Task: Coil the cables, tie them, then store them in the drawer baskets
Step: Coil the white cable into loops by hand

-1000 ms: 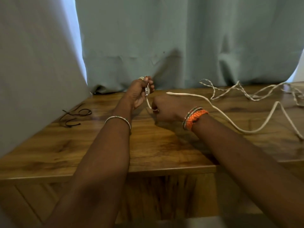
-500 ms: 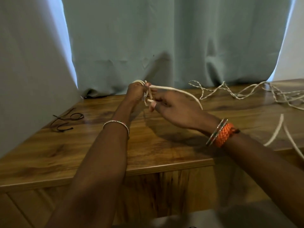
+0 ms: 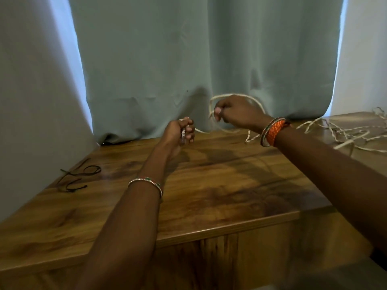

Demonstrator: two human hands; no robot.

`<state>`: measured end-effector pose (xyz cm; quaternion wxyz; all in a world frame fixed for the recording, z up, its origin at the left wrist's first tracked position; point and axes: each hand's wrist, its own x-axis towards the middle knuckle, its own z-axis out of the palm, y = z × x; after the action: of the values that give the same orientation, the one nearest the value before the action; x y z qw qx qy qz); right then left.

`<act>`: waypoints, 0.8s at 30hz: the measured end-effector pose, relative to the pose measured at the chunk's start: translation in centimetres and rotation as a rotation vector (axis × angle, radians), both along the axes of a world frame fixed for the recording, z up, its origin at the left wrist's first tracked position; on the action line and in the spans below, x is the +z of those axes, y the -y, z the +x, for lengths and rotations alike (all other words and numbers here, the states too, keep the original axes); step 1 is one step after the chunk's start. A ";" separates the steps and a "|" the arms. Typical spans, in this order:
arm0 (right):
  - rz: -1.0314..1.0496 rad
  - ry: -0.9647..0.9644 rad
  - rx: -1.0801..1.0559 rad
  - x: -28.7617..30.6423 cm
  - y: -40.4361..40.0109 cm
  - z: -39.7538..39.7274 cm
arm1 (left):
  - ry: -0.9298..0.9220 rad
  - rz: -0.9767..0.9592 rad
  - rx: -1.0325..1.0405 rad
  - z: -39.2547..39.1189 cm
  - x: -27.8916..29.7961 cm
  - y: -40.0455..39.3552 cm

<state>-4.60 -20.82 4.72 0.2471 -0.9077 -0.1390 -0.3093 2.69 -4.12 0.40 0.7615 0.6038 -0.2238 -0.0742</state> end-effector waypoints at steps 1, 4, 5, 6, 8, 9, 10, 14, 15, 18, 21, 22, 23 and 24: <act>-0.101 -0.111 0.035 -0.4 -0.4 -0.4 | -0.016 -0.044 0.024 -0.1 0.1 0.2; -0.276 -0.422 0.169 -1.7 -2.6 -1.4 | -0.062 -0.063 0.036 -0.5 -0.1 0.6; -0.274 -0.463 0.218 -2.0 -3.3 -1.5 | -0.061 -0.022 0.015 -0.8 -0.3 0.7; -0.252 -0.472 0.256 -2.1 -3.8 -1.5 | -0.051 0.027 -0.011 -0.9 -0.5 0.8; -0.193 -0.435 0.273 -1.9 -4.4 -1.3 | -0.025 0.080 -0.041 -0.8 -0.6 1.0; -0.151 -0.408 0.263 -1.8 -4.4 -1.1 | -0.016 0.073 -0.034 -0.6 -0.5 1.0; -0.090 -0.387 0.256 -1.8 -4.4 -0.9 | -0.013 0.061 -0.009 -0.4 -0.4 1.1; 0.151 -0.284 0.252 -1.8 -4.1 -0.4 | -0.030 0.026 0.025 -0.3 -0.3 1.0; 0.189 -0.273 0.257 -1.8 -4.0 -0.3 | -0.019 0.047 0.016 -0.4 -0.4 1.0; 0.267 -0.253 0.261 -1.8 -3.9 -0.3 | -0.015 0.092 -0.016 -0.8 -0.3 0.8; 0.292 -0.229 0.278 -1.9 -4.2 -0.2 | -0.014 0.100 -0.007 -0.9 -0.2 0.5; 0.274 -0.221 0.268 -1.9 -4.2 -0.2 | -0.005 0.120 0.001 -0.8 -0.3 0.5; 0.244 -0.206 0.241 -1.7 -4.2 0.0 | 0.007 0.149 0.012 -0.8 -0.3 0.4; 0.201 -0.178 0.196 -1.6 -4.1 0.1 | 0.024 0.185 0.033 -0.8 -0.4 0.3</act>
<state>-4.45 -16.70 3.17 0.3772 -0.8843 -0.1729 -0.2142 1.85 -4.43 -0.02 0.7008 0.6761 -0.2150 -0.0746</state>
